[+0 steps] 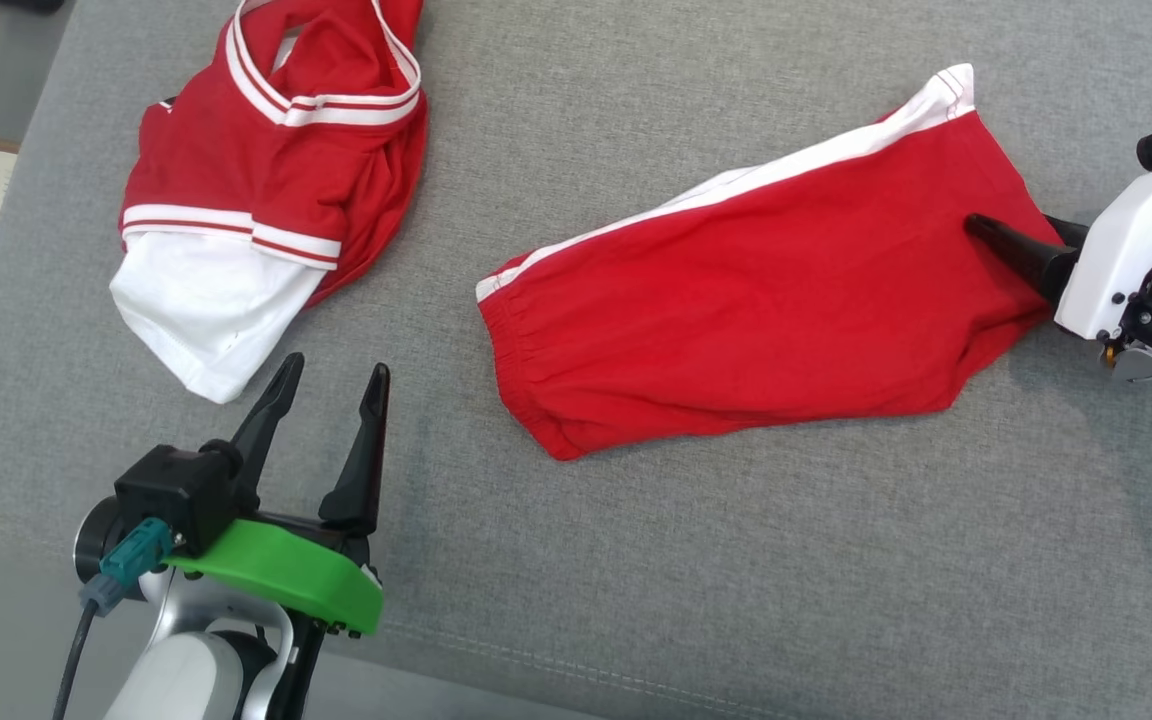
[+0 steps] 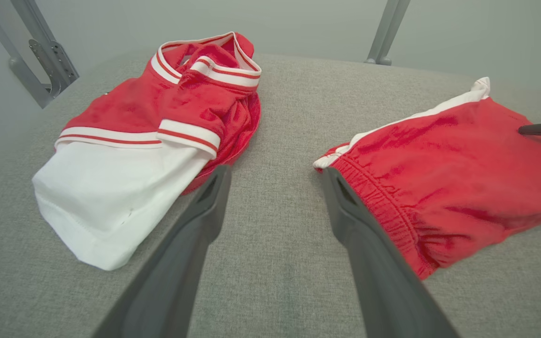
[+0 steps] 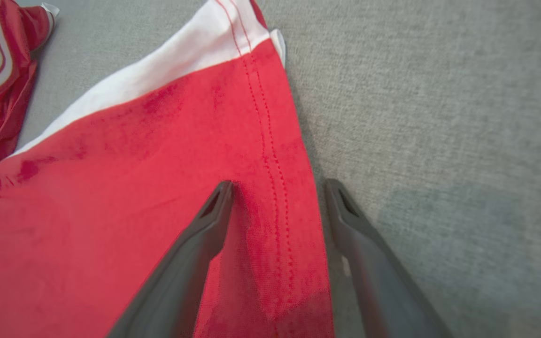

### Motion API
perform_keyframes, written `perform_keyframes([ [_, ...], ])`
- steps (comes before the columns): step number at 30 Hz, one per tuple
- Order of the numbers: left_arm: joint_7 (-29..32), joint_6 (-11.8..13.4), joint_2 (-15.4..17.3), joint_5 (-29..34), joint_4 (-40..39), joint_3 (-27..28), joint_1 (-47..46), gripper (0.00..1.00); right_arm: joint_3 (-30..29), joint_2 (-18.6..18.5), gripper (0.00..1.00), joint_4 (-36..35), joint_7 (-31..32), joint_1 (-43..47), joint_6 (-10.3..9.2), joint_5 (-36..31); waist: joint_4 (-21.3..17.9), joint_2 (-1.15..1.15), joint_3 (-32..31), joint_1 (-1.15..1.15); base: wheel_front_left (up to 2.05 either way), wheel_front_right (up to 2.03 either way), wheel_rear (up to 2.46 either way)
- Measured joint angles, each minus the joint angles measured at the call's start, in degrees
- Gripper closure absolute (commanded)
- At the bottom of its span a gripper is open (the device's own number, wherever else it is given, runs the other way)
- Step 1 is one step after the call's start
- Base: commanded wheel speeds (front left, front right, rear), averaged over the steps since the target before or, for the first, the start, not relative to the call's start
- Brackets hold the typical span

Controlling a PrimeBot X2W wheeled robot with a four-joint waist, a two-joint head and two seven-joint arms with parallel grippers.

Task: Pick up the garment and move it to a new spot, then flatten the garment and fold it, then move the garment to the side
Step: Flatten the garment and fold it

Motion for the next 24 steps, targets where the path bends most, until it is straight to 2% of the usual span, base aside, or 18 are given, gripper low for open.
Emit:
perform_keyframes([
  [7,-1.8,0.0,-0.6,-0.1,1.3,0.8,1.8,0.00,0.6,1.0,0.02,0.3,4.8,0.2,-0.59,3.2,1.5,0.00,-1.4,0.00,0.00,0.00,0.00],
  [8,-2.1,0.0,-0.6,-0.1,1.6,1.0,2.1,0.00,0.8,1.3,0.15,0.3,5.4,0.2,-0.59,3.4,1.5,0.00,-1.6,0.00,0.00,0.00,0.00],
  [10,-2.2,0.0,-0.8,-0.2,2.0,1.3,2.5,0.00,1.2,1.8,0.52,0.2,6.5,0.4,-0.47,3.8,1.3,0.00,-2.0,0.00,0.00,0.00,0.00],
  [11,-2.2,0.0,-1.0,-0.1,2.0,1.4,2.6,0.00,1.4,1.9,0.61,0.1,7.1,0.4,-0.29,4.0,1.2,0.00,-2.2,0.00,0.00,0.00,0.00],
  [12,-2.5,0.0,-1.1,-0.1,2.0,1.6,2.6,0.00,1.6,1.9,0.85,0.0,7.6,0.4,-0.14,4.2,1.0,0.00,-2.3,0.00,0.00,0.00,0.00],
  [13,-2.7,0.0,-1.1,-0.2,2.1,1.7,2.6,0.00,1.8,1.9,1.00,-0.1,8.0,0.4,-0.13,4.2,0.8,0.00,-2.5,0.00,0.00,0.00,0.00],
  [24,-3.2,0.0,-1.2,-0.6,2.9,2.7,3.5,0.00,1.9,2.0,1.00,-1.2,9.7,1.8,-0.15,5.1,-2.9,0.00,-3.6,0.00,0.00,0.00,0.00],
])
